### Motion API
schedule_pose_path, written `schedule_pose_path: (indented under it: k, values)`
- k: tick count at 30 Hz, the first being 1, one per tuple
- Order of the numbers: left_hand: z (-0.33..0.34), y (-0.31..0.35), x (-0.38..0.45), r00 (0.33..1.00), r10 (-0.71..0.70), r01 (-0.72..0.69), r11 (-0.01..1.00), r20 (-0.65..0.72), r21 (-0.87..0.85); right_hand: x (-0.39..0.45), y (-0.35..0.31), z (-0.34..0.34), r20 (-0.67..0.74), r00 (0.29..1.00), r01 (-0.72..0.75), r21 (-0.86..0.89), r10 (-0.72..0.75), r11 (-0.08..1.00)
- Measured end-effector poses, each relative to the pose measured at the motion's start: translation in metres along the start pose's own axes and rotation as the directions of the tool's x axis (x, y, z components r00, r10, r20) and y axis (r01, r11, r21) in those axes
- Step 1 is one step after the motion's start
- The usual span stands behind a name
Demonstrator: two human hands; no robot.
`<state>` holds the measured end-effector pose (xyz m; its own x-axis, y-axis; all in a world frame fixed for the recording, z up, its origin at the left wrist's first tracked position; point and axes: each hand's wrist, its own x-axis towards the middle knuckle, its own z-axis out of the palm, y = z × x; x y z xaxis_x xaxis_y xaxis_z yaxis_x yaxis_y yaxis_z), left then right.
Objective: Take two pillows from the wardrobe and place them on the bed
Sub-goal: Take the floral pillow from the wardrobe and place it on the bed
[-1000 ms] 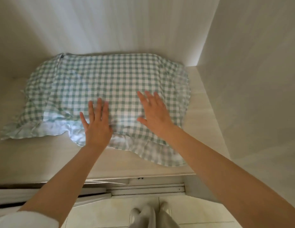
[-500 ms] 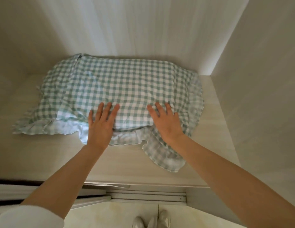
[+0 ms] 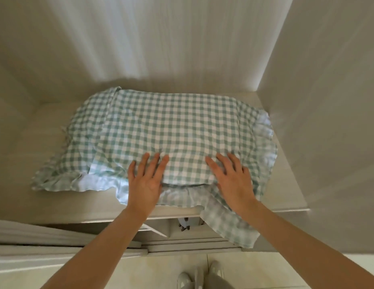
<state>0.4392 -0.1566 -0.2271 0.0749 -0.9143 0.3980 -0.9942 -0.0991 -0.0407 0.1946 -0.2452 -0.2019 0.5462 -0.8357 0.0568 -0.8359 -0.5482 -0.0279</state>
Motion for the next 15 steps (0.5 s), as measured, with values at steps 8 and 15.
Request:
schedule_pose_path:
  k: [8, 15]
  values:
    - [-0.025, 0.005, -0.015, 0.957, 0.193, -0.209, 0.977, -0.217, -0.053, -0.071, -0.011, -0.007, -0.104, 0.995, -0.005, 0.020, 0.008, 1.000]
    - [-0.086, 0.023, 0.024, 0.957, 0.182, -0.225, 0.957, -0.227, -0.181, -0.063, 0.019, -0.066, -0.345, 0.937, -0.018, 0.095, 0.049, 0.995]
